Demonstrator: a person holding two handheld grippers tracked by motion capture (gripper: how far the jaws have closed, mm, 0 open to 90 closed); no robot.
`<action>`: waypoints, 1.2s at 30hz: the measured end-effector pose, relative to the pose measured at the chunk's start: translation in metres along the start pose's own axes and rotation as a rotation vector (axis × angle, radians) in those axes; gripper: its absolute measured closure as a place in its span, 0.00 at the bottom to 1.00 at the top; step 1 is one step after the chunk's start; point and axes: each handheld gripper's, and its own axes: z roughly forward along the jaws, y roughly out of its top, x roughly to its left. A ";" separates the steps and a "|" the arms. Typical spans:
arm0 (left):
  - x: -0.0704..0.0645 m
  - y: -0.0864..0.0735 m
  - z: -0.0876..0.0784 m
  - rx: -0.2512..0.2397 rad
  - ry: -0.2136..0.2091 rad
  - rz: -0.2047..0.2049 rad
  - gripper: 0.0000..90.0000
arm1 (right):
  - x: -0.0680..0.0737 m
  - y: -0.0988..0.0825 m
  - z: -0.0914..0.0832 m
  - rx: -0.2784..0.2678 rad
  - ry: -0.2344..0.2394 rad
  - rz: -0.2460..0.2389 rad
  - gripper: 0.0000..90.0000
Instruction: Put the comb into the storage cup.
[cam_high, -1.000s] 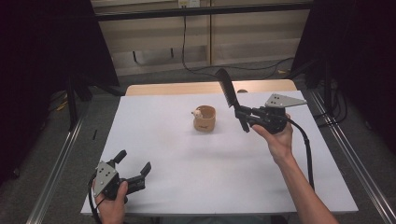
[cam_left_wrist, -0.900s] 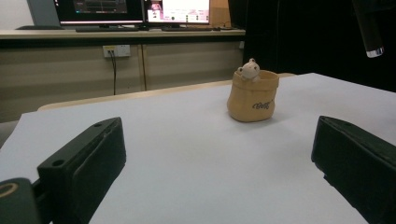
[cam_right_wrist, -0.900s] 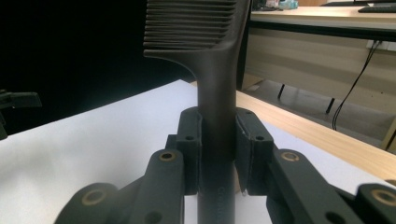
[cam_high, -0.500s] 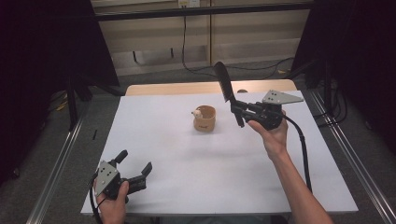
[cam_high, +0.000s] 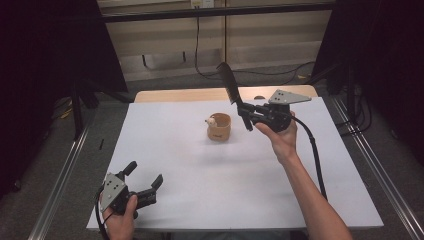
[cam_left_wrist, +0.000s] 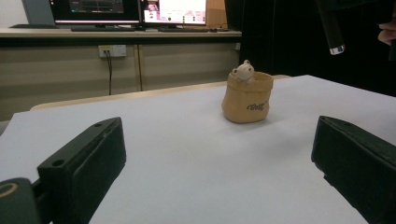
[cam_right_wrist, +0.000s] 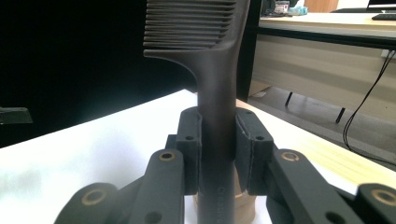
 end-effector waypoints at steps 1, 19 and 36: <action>0.000 0.000 0.000 0.000 0.000 0.000 0.04 | 0.000 0.000 0.002 0.005 -0.002 0.002 0.82; 0.000 0.000 0.000 0.004 -0.001 0.010 0.04 | -0.010 0.007 0.020 0.004 -0.008 0.005 0.82; 0.002 0.000 0.000 0.004 0.003 0.013 0.04 | -0.013 0.018 0.041 0.019 0.007 -0.005 0.82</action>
